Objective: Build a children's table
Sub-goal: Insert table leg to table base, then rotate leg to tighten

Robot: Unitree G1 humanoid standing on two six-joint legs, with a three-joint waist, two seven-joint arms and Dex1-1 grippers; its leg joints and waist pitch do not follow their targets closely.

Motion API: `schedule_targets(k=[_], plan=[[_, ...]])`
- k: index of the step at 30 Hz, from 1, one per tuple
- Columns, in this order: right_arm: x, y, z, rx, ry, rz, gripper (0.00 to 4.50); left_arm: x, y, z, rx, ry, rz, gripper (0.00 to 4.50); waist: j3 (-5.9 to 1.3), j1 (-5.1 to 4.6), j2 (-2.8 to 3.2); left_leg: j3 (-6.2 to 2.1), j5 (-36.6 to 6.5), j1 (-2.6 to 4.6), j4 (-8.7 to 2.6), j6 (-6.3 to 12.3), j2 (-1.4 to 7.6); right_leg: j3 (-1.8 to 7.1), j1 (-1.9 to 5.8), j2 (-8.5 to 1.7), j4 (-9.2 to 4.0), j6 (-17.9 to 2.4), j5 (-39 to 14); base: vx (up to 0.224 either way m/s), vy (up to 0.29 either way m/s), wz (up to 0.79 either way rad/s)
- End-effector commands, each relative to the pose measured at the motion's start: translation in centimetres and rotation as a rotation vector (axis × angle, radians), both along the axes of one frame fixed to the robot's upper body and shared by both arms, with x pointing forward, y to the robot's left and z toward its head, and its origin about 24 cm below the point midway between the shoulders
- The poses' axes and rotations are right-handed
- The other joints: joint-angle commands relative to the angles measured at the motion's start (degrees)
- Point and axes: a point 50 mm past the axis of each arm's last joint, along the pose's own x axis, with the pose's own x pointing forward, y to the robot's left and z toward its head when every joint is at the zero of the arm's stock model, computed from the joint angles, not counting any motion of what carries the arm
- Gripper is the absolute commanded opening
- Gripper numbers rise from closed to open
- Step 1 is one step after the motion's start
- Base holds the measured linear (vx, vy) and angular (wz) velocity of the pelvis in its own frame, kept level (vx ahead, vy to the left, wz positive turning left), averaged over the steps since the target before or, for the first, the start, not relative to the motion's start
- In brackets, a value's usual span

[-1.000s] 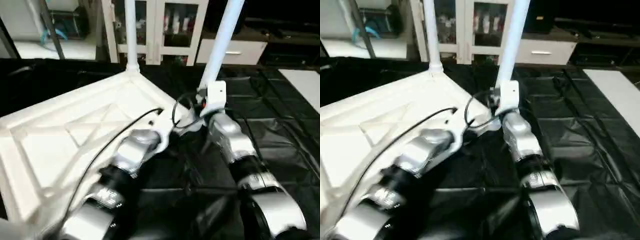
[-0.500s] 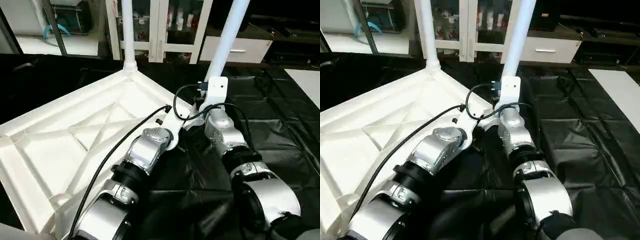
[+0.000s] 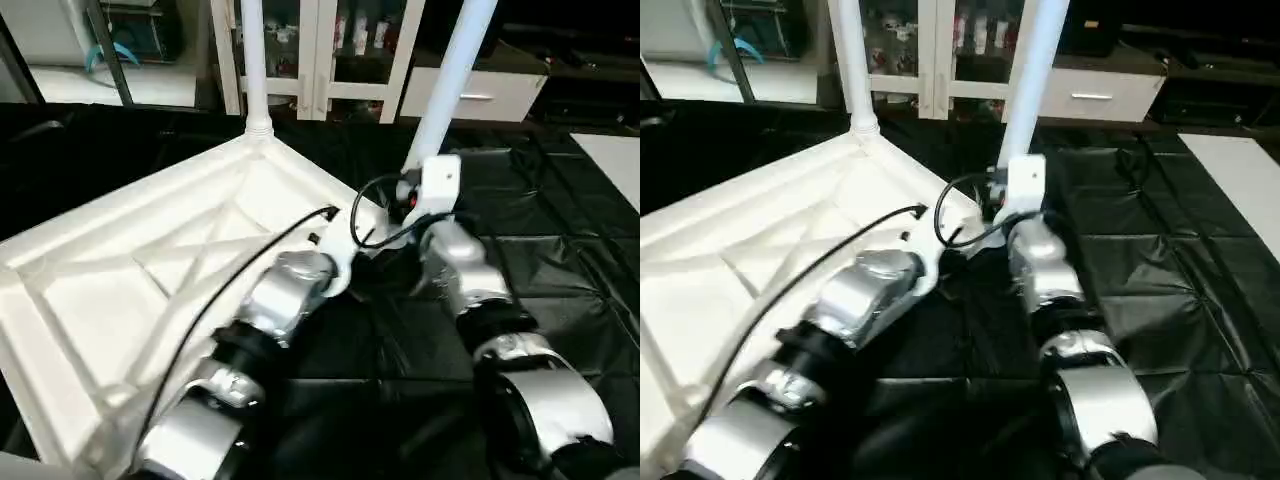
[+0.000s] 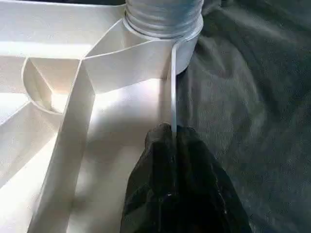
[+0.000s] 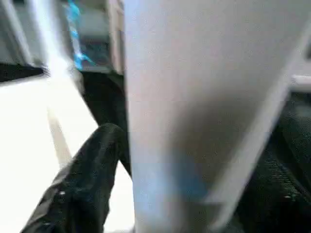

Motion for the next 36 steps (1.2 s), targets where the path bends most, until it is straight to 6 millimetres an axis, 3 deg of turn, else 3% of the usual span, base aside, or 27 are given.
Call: schedule_targets(k=[1, 2, 4, 5, 10, 12, 14, 15, 22, 28, 33, 34, 36], plan=[[-0.4, -0.4, 0.3, -0.001, -0.008, 0.036, 3.40, -0.3, -0.6, 1.2, -0.085, -0.050, -0.094, 0.00, -3.87, 0.41, -0.02, -1.48, 1.37, 1.37, -3.58, 9.24, 3.96, 2.10, 3.05, -4.86, -2.87, -17.12, 3.68, 0.000, 0.000, 0.00], [-0.7, -0.6, 0.5, 0.002, -0.017, 0.063, 3.54, -0.5, -0.4, 1.2, -0.082, -0.056, -0.117, 0.00, -3.76, 0.51, -0.20, -1.41, 0.49, 1.41, -3.65, 8.89, 3.92, 2.05, 3.09, -4.71, -3.14, -16.80, 2.51, 0.000, 0.000, 0.00], [-1.5, -1.4, 0.6, -0.027, -0.023, 0.103, 3.67, -0.8, 0.2, 1.0, -0.069, -0.049, -0.163, 0.00, -3.79, 0.67, 0.23, -1.62, -0.45, 1.48, -3.90, 7.01, 4.15, 2.08, 3.15, -4.70, -3.05, -16.31, 1.47, 0.000, 0.000, 0.00], [-2.2, -2.2, 0.4, -0.055, -0.015, 0.126, 3.85, -1.1, 0.7, 0.9, -0.060, -0.037, -0.206, 0.00, -3.77, 0.72, 0.16, -1.62, -0.51, 1.47, -3.95, 6.43, 4.19, 2.11, 3.21, -4.65, -3.04, -16.02, 1.66, 0.000, 0.000, 0.00], [-4.3, -3.5, 0.2, -0.078, 0.042, 0.268, 4.18, -2.0, 2.0, 0.6, -0.057, -0.010, -0.321, 0.00, -3.39, 1.06, 0.63, -1.66, -3.25, 1.47, -4.36, 4.92, 4.12, 2.21, 3.26, -4.53, -3.42, -15.21, -0.25, 0.000, 0.000, 0.00], [-5.6, -3.9, 0.0, -0.104, 0.075, 0.399, 4.34, -2.4, 2.7, 0.5, -0.055, -0.006, -0.376, 0.00, -3.11, 1.19, 0.62, -1.70, -7.07, 1.66, -4.61, 3.24, 4.17, 2.36, 3.29, -4.66, -4.19, -14.32, -5.66, 0.000, 0.000, 0.00], [-7.1, -4.2, -0.1, -0.126, 0.097, 0.532, 4.40, -2.7, 3.2, 0.7, -0.074, -0.005, -0.447, 0.00, -2.98, 1.16, 1.00, -1.89, -7.93, 1.65, -4.75, 2.24, 4.24, 2.36, 3.30, -4.81, -4.31, -13.72, -7.76, 0.000, 0.000, 0.00], [-8.5, -4.7, -0.2, -0.137, 0.132, 0.646, 4.46, -3.2, 3.7, 0.9, -0.089, 0.018, -0.527, 0.00, -2.93, 1.16, 0.90, -1.95, -8.31, 1.55, -4.86, 2.03, 4.22, 2.39, 3.47, -4.80, -4.41, -13.19, -8.48, 0.000, 0.000, 0.00], [-10.4, -5.8, -0.9, -0.198, 0.244, 0.794, 4.46, -4.2, 4.6, 1.5, -0.122, 0.030, -0.674, 0.00, -2.93, 1.39, 1.03, -1.83, -6.70, 1.83, -4.73, 2.51, 4.41, 2.39, 3.01, -4.93, -4.23, -13.79, -8.28, 0.000, 0.000, 0.00], [-10.0, -5.7, -1.5, -0.285, 0.249, 0.791, 4.46, -4.4, 4.9, 1.5, -0.111, 0.044, -0.711, 0.00, -3.10, 1.54, 0.89, -1.77, -5.60, 1.72, -4.57, 2.01, 4.28, 2.32, 3.10, -5.08, -4.06, -14.05, -7.63, 0.000, 0.000, 0.00], [-9.8, -5.3, -1.7, -0.290, 0.257, 0.818, 4.46, -4.4, 5.0, 1.5, -0.109, 0.045, -0.720, 0.00, -3.29, 1.77, 0.77, -1.73, -3.81, 1.63, -4.34, 3.13, 4.22, 2.30, 3.32, -5.08, -3.69, -14.48, -5.09, 0.000, 0.000, 0.00], [-9.8, -5.2, -1.7, -0.290, 0.259, 0.827, 4.18, -4.4, 5.0, 1.5, -0.107, 0.043, -0.719, 0.00, -3.31, 1.77, 0.77, -1.72, -3.75, 1.61, -4.31, 3.21, 4.20, 2.29, 3.35, -5.07, -3.66, -14.55, -4.96, 0.000, 0.000, 0.00], [-9.7, -5.1, -1.8, -0.278, 0.256, 0.831, 4.08, -4.3, 5.0, 1.4, -0.109, 0.040, -0.718, 0.00, -3.33, 1.92, 0.67, -1.73, -3.25, 1.62, -4.30, 3.54, 4.26, 2.26, 3.35, -5.06, -3.54, -14.73, -4.53, 0.000, 0.000, 0.00]])
